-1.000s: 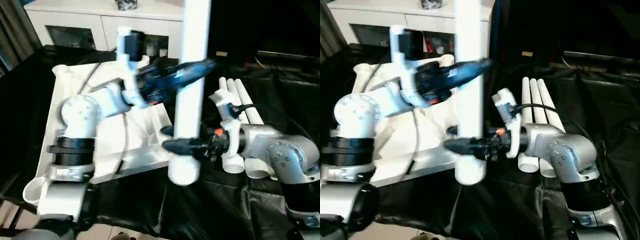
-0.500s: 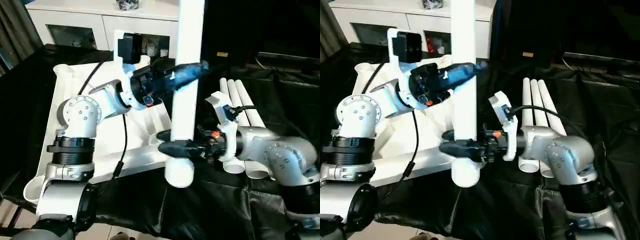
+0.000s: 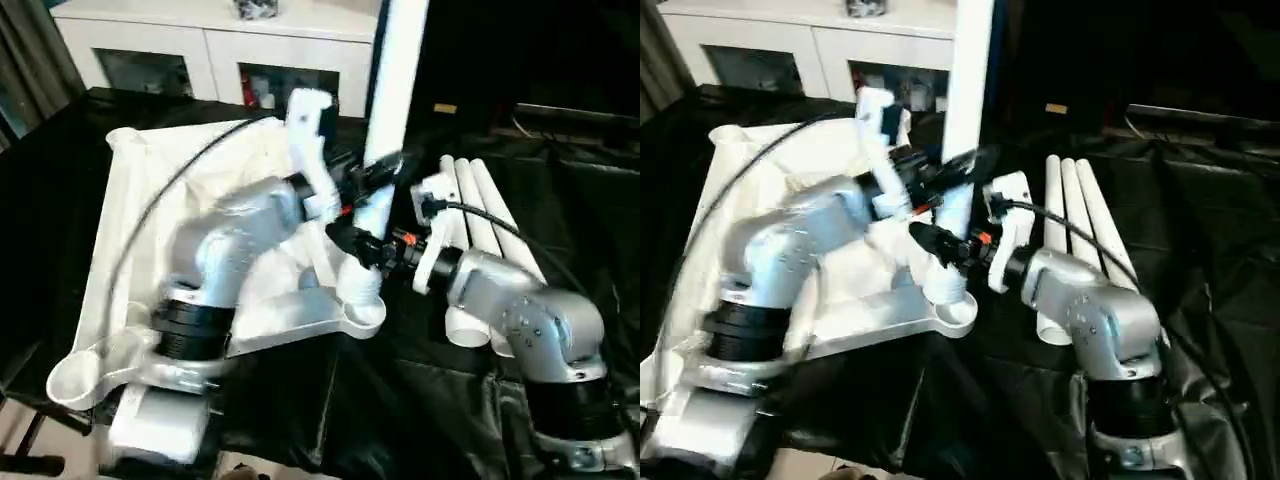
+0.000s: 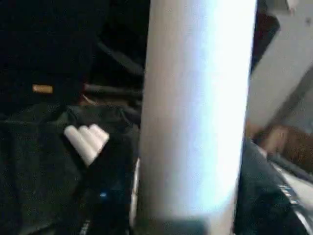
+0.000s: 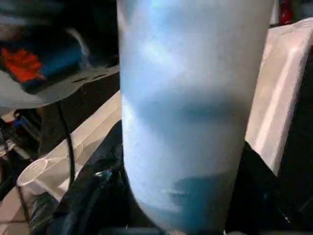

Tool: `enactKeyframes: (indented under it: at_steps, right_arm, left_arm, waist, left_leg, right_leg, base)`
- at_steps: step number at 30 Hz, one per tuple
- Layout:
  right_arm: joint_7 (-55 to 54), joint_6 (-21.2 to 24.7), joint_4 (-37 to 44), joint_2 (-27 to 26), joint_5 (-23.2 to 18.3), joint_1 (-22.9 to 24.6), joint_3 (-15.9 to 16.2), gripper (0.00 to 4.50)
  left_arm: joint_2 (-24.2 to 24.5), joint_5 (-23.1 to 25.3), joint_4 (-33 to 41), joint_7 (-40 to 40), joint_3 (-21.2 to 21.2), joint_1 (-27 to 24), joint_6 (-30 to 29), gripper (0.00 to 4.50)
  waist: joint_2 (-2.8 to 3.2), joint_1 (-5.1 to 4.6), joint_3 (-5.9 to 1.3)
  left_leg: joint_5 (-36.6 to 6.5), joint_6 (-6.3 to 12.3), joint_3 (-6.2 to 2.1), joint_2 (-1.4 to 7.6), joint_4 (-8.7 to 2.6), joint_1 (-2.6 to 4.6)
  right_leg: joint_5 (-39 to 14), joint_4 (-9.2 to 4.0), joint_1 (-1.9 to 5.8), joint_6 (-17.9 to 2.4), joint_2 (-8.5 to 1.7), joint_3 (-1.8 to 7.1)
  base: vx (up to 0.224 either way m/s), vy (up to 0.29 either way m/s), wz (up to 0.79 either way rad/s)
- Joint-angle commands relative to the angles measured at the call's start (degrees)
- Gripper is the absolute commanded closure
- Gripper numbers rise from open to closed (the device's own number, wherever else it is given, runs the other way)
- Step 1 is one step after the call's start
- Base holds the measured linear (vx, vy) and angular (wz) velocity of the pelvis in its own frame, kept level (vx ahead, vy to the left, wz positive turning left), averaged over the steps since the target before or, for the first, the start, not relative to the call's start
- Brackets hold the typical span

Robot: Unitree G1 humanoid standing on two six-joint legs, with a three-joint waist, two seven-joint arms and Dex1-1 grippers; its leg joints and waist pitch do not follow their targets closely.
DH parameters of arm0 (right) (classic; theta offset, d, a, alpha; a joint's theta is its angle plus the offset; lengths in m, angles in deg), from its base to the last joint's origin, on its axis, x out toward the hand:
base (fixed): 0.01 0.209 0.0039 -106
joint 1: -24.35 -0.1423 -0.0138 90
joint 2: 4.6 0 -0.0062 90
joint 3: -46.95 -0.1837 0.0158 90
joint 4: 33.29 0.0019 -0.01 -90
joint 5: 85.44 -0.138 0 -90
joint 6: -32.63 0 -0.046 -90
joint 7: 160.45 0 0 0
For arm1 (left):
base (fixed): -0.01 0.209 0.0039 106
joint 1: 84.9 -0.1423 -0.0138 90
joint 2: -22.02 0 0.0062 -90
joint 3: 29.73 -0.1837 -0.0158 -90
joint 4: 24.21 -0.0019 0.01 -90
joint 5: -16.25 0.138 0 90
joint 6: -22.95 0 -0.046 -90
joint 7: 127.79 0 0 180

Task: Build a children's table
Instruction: Pick table leg

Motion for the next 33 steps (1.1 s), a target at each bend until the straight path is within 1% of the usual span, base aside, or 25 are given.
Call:
enactKeyframes:
  at_steps: [1,2,4,5,7,8,10,12,13,14,15,16,17,19,20,21,22,24,25,26,27,28,29,31,33]
  right_arm:
    - [0.1,-1.0,2.8,0.0,0.1,-0.4,0.2,2.6]
    - [0.5,-1.1,2.8,0.1,0.0,-0.5,0.6,2.6]
    - [0.7,-1.3,2.8,0.3,0.3,-0.6,1.0,2.61]
    - [0.8,-1.3,2.8,0.3,0.4,-0.6,1.2,2.61]
    - [0.7,-1.8,2.6,0.2,0.9,-0.9,1.6,2.61]
    - [0.2,-2.6,2.4,0.3,2.0,-1.1,2.0,2.61]
    - [-2.3,-4.9,0.6,-0.1,5.1,-1.8,2.5,2.61]
    - [-3.3,-9.0,-1.1,0.2,8.7,-1.9,3.7,2.61]
    - [-3.8,-10.5,-1.5,0.1,9.6,-1.9,3.9,2.61]
    - [-5.2,-14.5,-2.8,-0.3,11.9,-1.8,3.9,2.61]
    - [-3.1,-12.3,-3.5,-0.2,9.2,-2.1,3.0,2.05]
    - [-2.2,-11.2,-3.5,0.0,8.2,-2.1,2.8,1.91]
    - [-0.5,-8.9,-3.4,0.1,5.7,-2.3,2.0,1.91]
    - [1.9,-5.8,-2.8,-0.3,0.5,-2.7,-1.2,1.71]
    - [2.1,-5.7,-2.7,-0.2,0.3,-2.7,-1.4,1.57]
    - [2.9,-5.3,-2.6,0.3,-0.2,-2.7,-1.5,1.51]
    - [5.9,-4.5,-2.3,1.9,-1.2,-2.5,-1.2,1.44]
    - [7.4,-4.1,-2.1,2.8,-1.6,-2.3,-1.0,1.32]
    - [9.5,-4.4,-2.1,4.2,-1.6,-2.1,-0.5,1.11]
    - [10.5,-4.5,-2.3,5.0,-1.6,-1.9,-0.1,1.07]
    - [12.0,-4.2,-2.2,6.0,-1.9,-1.6,0.3,1.07]
    - [13.3,-3.6,-2.1,6.8,-2.5,-1.4,0.5,0.85]
    - [14.5,-2.5,-2.0,7.8,-3.3,-1.4,0.7,0.75]
    - [16.7,-0.8,-1.8,9.9,-3.9,-1.5,1.7,0.63]
    - [18.7,0.5,-1.4,12.0,-3.9,-1.7,2.7,0.54]
  left_arm:
    - [-0.1,1.0,-0.2,-3.3,2.6,0.0,1.6,2.28]
    - [-0.7,0.9,-0.6,-4.7,3.5,0.3,1.9,2.28]
    - [-0.8,1.2,-0.8,-5.8,3.8,0.6,2.3,2.42]
    - [-0.9,1.0,-0.8,-6.0,4.0,0.7,2.2,2.57]
    - [-0.9,0.8,-0.4,-6.7,4.3,0.8,1.6,2.61]
    - [-0.8,0.4,-0.1,-6.4,4.1,0.8,0.9,2.64]
    - [-0.7,0.6,0.5,-6.1,3.6,0.3,0.5,2.66]
    - [0.7,0.5,1.0,-2.7,2.0,-0.7,0.7,2.66]
    - [1.1,0.4,1.0,-1.8,1.7,-0.9,0.8,2.67]
    - [2.4,0.4,0.7,0.6,1.0,-1.5,1.2,2.67]
    - [3.5,0.3,0.2,2.2,0.6,-1.8,1.5,2.67]
    - [3.6,0.3,0.2,2.5,0.5,-1.9,1.5,2.67]
    - [4.0,0.2,0.1,3.4,0.3,-1.9,1.7,2.67]
    - [5.1,-1.1,0.2,6.6,0.0,-1.9,1.4,2.67]
    - [5.3,-1.3,0.3,7.1,0.0,-2.0,1.4,2.67]
    - [5.4,-1.8,0.0,7.5,0.2,-1.7,1.2,2.67]
    - [6.0,-2.4,-0.5,9.3,0.2,-1.3,0.8,2.67]
    - [6.2,-2.8,-0.9,10.1,0.4,-1.1,0.7,2.67]
    - [6.4,-3.7,-1.3,11.9,0.7,-0.8,0.8,2.67]
    - [6.5,-4.5,-1.6,13.3,0.9,-0.6,0.9,2.67]
    - [6.7,-5.2,-2.0,14.5,1.2,-0.3,0.7,2.67]
    - [6.9,-6.3,-2.2,16.3,1.5,0.0,0.5,2.67]
    - [7.0,-7.4,-2.5,18.0,1.7,0.1,0.6,2.67]
    - [7.7,-9.6,-2.9,21.7,1.9,0.6,-0.1,2.67]
    - [8.2,-12.8,-3.1,25.3,2.4,1.3,-2.6,2.67]
  waist:
    - [-1.08,0.29,-4.19]
    - [-1.27,0.26,-4.22]
    - [-1.15,0.33,-4.3]
    - [-1.09,0.46,-4.35]
    - [-1.05,0.46,-4.44]
    - [-1.22,0.48,-4.48]
    - [-1.1,0.45,-4.51]
    - [-1.06,0.51,-4.5]
    - [-1.03,0.42,-4.45]
    - [-0.95,0.49,-4.39]
    - [-0.93,0.3,-4.4]
    - [-0.68,0.31,-4.3]
    - [-0.76,0.23,-4.3]
    - [-0.69,0.4,-4.3]
    - [-0.67,0.49,-4.47]
    - [-0.59,0.56,-4.46]
    - [-0.67,0.71,-4.5]
    - [-0.66,0.9,-4.49]
    - [-0.71,0.96,-4.51]
    - [-0.77,1.06,-4.48]
    - [-0.67,1.1,-4.47]
    - [-0.77,1.2,-4.46]
    - [-0.84,1.3,-4.5]
    - [-1.04,1.19,-4.46]
    - [-0.92,1.31,-4.52]
  left_leg:
    - [-4.0,1.54,-0.52,1.83,-3.83,-0.13]
    - [-3.9,1.63,-0.51,1.82,-3.82,-0.15]
    - [-3.2,1.88,-0.52,1.83,-3.71,-0.1]
    - [-2.5,2.11,-0.54,1.89,-3.73,-0.03]
    - [-1.6,2.42,-0.57,1.94,-3.7,-0.07]
    - [-1.1,2.58,-0.56,1.96,-3.69,-0.15]
    - [-0.3,2.82,-0.52,1.87,-3.6,-0.22]
    - [-0.5,2.84,-0.55,1.91,-3.64,-0.21]
    - [-0.7,2.73,-0.5,1.88,-3.66,-0.21]
    - [-1.4,2.5,-0.54,2.0,-3.72,-0.1]
    - [-1.6,2.27,-0.48,1.91,-3.71,-0.18]
    - [-2.6,2.31,-0.51,1.99,-3.82,0.12]
    - [-2.7,2.32,-0.48,2.0,-3.82,0.09]
    - [-3.0,2.94,-0.45,2.02,-3.87,0.24]
    - [-2.2,3.03,-0.53,2.03,-3.85,0.14]
    - [-2.0,3.0,-0.51,2.11,-3.84,0.17]
    - [-1.4,2.93,-0.45,2.07,-3.76,0.24]
    - [-1.3,3.08,-0.46,2.05,-3.77,0.15]
    - [-1.2,3.19,-0.44,2.05,-3.71,0.11]
    - [-1.4,3.23,-0.36,1.94,-3.67,0.11]
    - [-1.5,3.22,-0.36,2.0,-3.69,0.13]
    - [-1.5,3.28,-0.31,1.93,-3.65,0.11]
    - [-1.5,3.42,-0.36,1.87,-3.67,0.11]
    - [-1.6,3.48,-0.35,1.99,-3.68,0.09]
    - [-1.1,3.65,-0.36,2.03,-3.62,0.16]
  right_leg:
    - [-14.9,-4.58,4.05,-9.4,-3.78,2.36]
    - [-15.4,-4.64,4.04,-9.0,-3.8,2.35]
    - [-15.3,-4.56,3.8,-8.3,-3.73,2.35]
    - [-14.3,-4.45,3.7,-8.6,-3.75,2.36]
    - [-11.6,-4.11,3.69,-9.3,-3.65,2.36]
    - [-10.4,-3.96,3.77,-9.7,-3.74,2.35]
    - [-8.6,-3.78,3.77,-10.3,-3.73,2.36]
    - [-8.9,-3.74,3.71,-10.4,-3.87,2.35]
    - [-9.2,-3.74,3.71,-10.3,-3.8,2.38]
    - [-10.5,-3.92,3.48,-10.1,-4.02,2.37]
    - [-10.7,-3.85,3.59,-10.0,-3.87,2.37]
    - [-11.1,-3.95,3.51,-10.1,-3.81,2.43]
    - [-10.7,-3.92,3.55,-10.2,-3.7,2.46]
    - [-9.6,-3.83,3.6,-10.7,-3.65,2.53]
    - [-8.8,-3.6,3.75,-10.8,-3.69,2.47]
    - [-8.3,-3.59,3.65,-10.9,-3.73,2.47]
    - [-7.2,-3.5,3.73,-11.5,-3.72,2.45]
    - [-6.7,-3.39,3.89,-11.9,-3.76,2.46]
    - [-6.3,-3.35,3.93,-12.0,-3.8,2.48]
    - [-7.1,-3.46,3.94,-12.0,-3.84,2.48]
    - [-7.3,-3.5,3.9,-12.0,-3.87,2.52]
    - [-7.7,-3.55,3.94,-12.0,-3.84,2.52]
    - [-8.0,-3.52,4.06,-12.1,-3.84,2.47]
    - [-8.4,-3.56,3.98,-12.2,-3.86,2.47]
    - [-8.4,-3.43,3.95,-12.3,-3.87,2.47]
  base:
    - [0.0,0.0,0.0]
    - [0.0,0.0,0.0]
    - [0.0,0.0,0.0]
    - [0.0,0.0,0.0]
    - [0.0,0.0,0.0]
    - [0.0,0.0,0.0]
    - [0.0,0.0,0.0]
    - [0.0,0.0,0.0]
    - [0.0,0.0,0.0]
    - [0.0,0.0,0.0]
    - [0.0,0.0,0.0]
    - [0.0,0.0,0.0]
    - [0.0,0.0,0.0]
    - [0.0,0.0,0.0]
    - [0.0,0.0,0.0]
    - [0.0,0.0,0.0]
    - [0.0,0.0,0.0]
    - [0.0,0.0,0.0]
    - [0.0,0.0,0.0]
    - [0.0,0.0,0.0]
    - [0.0,0.0,0.0]
    - [0.0,0.0,0.0]
    - [0.0,0.0,0.0]
    - [0.0,0.0,0.0]
    - [0.0,0.0,0.0]
